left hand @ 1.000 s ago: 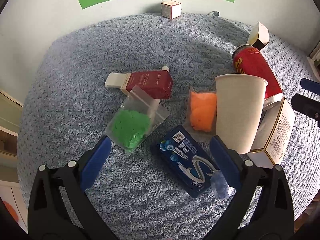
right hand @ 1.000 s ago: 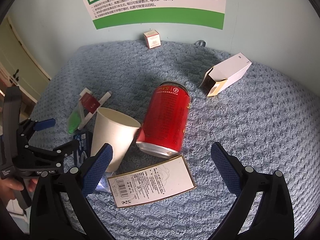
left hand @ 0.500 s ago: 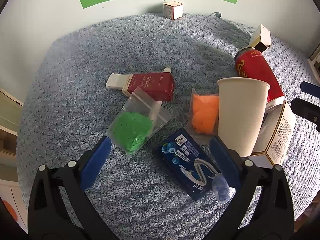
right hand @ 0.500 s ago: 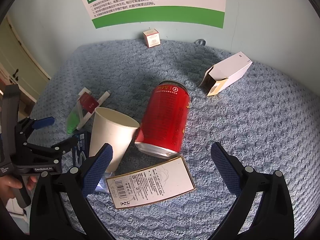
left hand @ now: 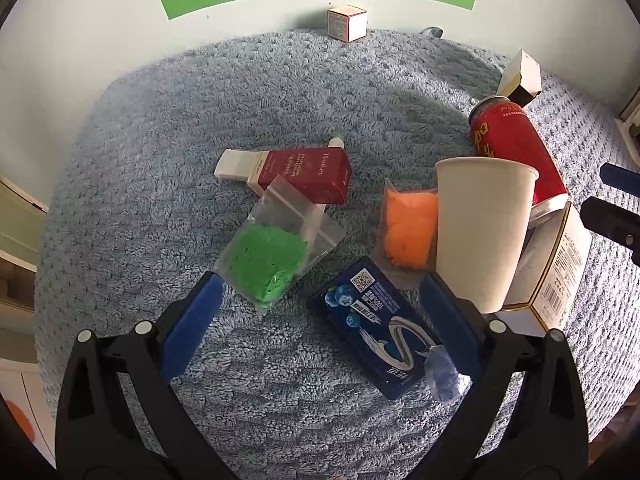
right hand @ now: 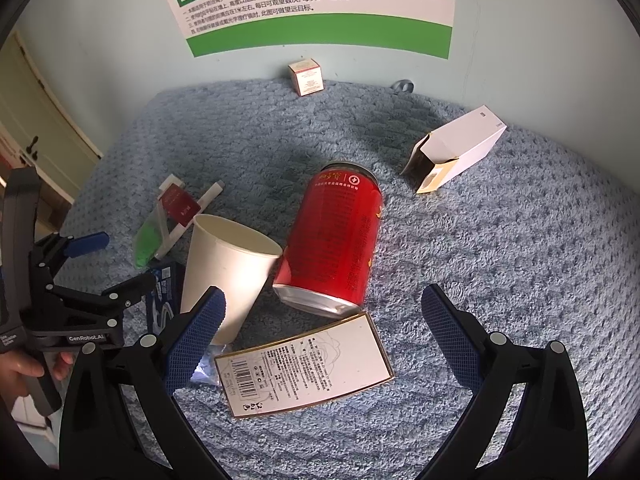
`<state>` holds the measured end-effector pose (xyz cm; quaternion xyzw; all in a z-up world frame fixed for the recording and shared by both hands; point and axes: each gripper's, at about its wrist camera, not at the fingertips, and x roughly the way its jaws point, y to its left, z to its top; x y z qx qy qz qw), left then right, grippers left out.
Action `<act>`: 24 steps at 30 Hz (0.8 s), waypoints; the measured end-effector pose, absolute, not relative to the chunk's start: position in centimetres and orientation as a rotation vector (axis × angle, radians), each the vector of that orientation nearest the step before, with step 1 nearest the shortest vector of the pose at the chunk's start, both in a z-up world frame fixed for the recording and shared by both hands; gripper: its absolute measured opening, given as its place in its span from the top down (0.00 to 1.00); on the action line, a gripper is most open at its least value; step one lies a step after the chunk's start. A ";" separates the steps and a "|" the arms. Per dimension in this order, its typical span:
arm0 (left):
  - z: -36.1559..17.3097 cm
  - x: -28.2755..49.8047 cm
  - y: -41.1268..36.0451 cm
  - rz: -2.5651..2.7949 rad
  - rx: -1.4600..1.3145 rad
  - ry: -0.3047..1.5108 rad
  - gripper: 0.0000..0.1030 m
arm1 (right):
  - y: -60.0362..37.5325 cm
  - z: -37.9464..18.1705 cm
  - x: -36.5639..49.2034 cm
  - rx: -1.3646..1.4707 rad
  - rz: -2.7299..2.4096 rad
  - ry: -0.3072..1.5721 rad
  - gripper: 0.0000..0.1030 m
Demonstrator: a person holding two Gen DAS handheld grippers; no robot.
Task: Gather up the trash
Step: 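Grasp the white paper cup with the left gripper while the right gripper grasps the red can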
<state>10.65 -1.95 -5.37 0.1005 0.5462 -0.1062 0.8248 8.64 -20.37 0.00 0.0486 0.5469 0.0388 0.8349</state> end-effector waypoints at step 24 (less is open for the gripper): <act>-5.9 11.0 -8.5 -0.415 0.215 1.187 0.11 | -23.6 -4.7 11.7 0.276 0.132 1.266 0.24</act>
